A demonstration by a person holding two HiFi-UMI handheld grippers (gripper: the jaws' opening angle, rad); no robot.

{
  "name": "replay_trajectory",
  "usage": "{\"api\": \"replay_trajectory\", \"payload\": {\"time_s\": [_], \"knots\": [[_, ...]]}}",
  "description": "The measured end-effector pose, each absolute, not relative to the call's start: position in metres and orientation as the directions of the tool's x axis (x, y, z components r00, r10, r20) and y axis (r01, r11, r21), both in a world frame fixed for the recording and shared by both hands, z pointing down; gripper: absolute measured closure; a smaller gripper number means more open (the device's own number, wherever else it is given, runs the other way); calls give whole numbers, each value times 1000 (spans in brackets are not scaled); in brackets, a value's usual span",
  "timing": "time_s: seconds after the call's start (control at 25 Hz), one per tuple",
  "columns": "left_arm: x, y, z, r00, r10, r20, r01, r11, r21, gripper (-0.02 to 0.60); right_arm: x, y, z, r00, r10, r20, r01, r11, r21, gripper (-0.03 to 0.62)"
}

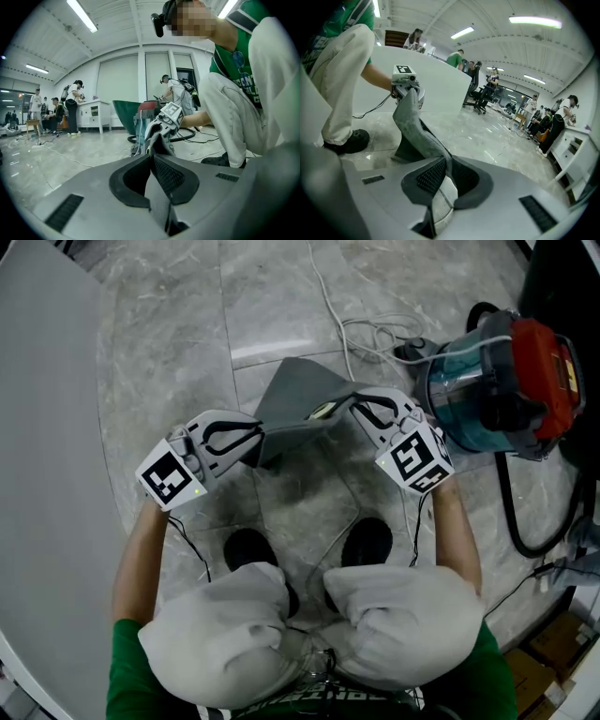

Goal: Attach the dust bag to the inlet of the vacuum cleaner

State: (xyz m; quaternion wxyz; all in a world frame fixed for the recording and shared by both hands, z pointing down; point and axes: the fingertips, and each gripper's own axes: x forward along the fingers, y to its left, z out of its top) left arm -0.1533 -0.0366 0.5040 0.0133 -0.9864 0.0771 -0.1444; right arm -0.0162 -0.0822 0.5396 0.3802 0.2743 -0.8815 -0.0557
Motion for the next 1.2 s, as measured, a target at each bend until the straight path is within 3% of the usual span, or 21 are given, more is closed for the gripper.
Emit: {"api": "replay_trajectory", "payload": {"time_s": [0.4,0.64,0.92,1.2], "knots": [[-141,-53,518,938,-192,289,-182,-981,-62,572,-5,-90,542,-544,-533,648,-483,831,277,551],[-145,-84,529,905,-285,315,-302,-953,5,569,-9,-102,534,-527,-557,641,-544,801,250,553],[-159,-113,511,879,-362,309,-392,-919,36,505,-7,-130,536,-478,-586,655,-628,749,211,554],[-203,-132,464,837,-463,290,-466,-882,-65,469,-29,-144,543,-468,-572,674,-626,753,204,554]]}}
